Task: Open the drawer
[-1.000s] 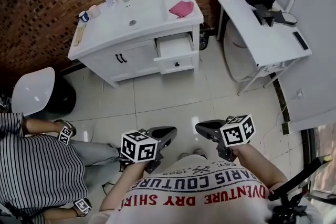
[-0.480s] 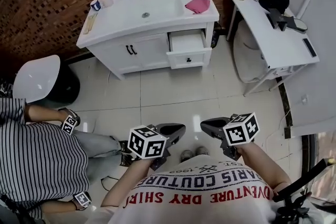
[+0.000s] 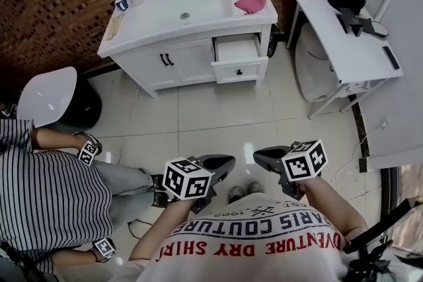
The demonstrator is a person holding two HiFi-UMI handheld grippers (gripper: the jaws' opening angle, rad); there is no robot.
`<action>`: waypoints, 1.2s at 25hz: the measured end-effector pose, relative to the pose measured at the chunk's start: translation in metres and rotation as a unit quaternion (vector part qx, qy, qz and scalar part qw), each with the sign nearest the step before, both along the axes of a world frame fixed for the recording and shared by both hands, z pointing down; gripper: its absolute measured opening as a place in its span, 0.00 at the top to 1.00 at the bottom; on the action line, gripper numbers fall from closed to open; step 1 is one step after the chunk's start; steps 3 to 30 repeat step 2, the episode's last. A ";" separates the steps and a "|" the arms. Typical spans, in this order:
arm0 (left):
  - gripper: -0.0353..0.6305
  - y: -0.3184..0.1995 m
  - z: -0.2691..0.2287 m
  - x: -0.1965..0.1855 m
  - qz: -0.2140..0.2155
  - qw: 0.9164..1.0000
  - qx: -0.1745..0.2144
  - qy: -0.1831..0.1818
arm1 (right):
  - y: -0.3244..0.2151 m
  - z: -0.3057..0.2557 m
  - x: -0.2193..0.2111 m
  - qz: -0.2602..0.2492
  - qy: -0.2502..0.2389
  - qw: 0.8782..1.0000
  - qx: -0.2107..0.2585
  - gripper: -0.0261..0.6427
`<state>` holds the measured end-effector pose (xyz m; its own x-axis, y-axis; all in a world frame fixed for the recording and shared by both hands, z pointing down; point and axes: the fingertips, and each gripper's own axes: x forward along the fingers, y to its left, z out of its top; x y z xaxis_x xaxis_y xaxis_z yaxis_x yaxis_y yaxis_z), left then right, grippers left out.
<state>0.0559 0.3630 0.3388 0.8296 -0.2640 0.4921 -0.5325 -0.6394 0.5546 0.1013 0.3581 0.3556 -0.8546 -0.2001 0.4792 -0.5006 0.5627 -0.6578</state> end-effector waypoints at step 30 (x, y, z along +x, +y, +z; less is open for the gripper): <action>0.96 0.002 0.001 -0.001 0.000 1.000 0.000 0.000 | 0.001 0.001 -0.001 -0.001 0.004 1.000 0.000 0.95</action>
